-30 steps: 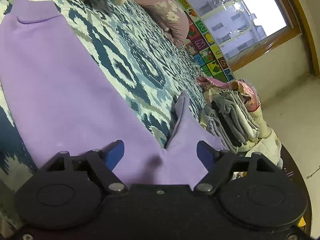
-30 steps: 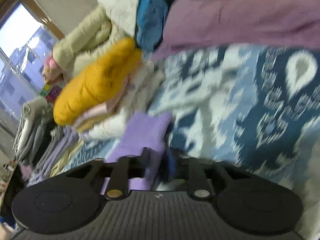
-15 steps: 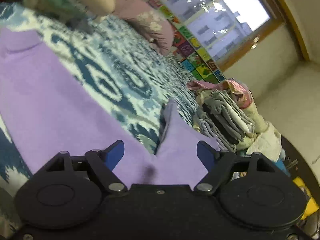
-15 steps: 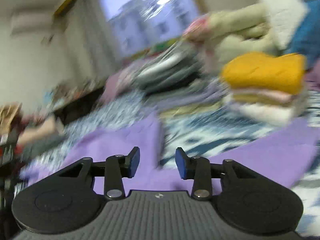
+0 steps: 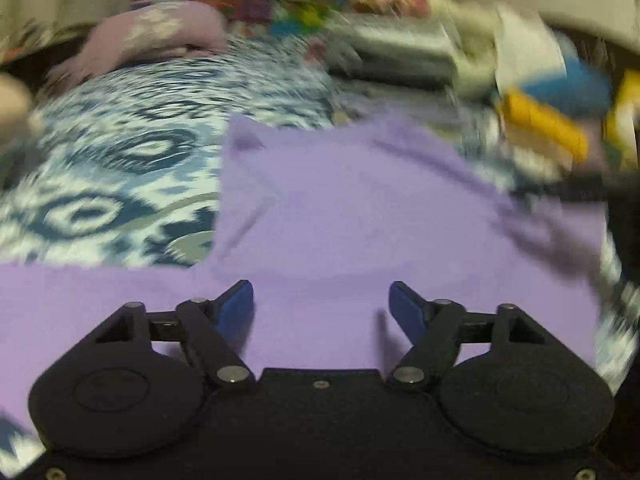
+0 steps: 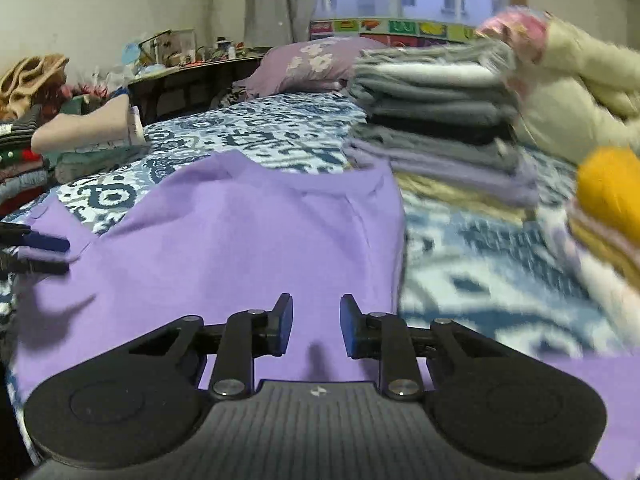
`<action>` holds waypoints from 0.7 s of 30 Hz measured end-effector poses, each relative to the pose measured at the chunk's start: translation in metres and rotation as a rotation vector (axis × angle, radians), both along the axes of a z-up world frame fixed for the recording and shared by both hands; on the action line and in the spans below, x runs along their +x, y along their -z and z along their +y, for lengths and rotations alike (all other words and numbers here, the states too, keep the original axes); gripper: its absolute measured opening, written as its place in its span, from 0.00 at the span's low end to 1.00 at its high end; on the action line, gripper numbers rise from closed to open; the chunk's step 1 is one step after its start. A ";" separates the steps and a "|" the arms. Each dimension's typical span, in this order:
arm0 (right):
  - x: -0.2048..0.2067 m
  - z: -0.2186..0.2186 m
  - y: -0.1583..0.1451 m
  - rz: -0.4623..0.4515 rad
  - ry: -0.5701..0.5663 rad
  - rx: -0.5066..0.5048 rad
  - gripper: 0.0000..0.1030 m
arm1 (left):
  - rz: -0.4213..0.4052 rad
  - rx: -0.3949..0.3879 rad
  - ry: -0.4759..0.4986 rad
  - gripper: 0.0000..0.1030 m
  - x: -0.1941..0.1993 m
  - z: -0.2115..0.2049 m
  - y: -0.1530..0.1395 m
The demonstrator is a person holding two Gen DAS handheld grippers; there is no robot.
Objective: Fold clothes
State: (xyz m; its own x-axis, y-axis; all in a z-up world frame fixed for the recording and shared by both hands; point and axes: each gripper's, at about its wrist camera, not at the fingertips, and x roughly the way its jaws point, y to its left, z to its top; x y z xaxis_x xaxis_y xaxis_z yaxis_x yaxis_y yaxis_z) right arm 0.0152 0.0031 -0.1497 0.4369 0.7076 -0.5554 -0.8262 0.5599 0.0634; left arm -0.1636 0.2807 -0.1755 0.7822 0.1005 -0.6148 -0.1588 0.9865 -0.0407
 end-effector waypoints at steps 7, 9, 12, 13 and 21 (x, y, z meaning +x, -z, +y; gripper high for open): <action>0.041 0.074 0.010 -0.086 -0.079 -0.119 0.26 | 0.075 0.273 0.038 0.58 0.090 0.019 0.007; 0.050 0.085 0.014 -0.141 -0.120 -0.114 0.25 | 0.090 0.308 0.034 0.54 0.111 0.034 0.010; 0.082 0.095 0.029 -0.117 -0.089 -0.140 0.24 | 0.107 0.299 0.016 0.49 0.138 0.061 0.014; 0.095 0.094 0.037 -0.090 -0.061 -0.153 0.23 | 0.107 0.281 0.006 0.49 0.145 0.071 0.017; 0.162 0.041 0.047 0.226 0.110 0.042 0.04 | 0.062 0.082 -0.092 0.49 0.148 0.128 0.011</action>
State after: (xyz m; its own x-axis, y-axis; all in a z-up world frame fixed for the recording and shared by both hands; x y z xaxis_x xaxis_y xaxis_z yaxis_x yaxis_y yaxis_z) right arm 0.1777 0.0444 -0.1971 0.3809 0.6874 -0.6184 -0.7226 0.6386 0.2647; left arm -0.0156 0.4091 -0.1864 0.7283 0.2224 -0.6481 -0.2488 0.9671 0.0522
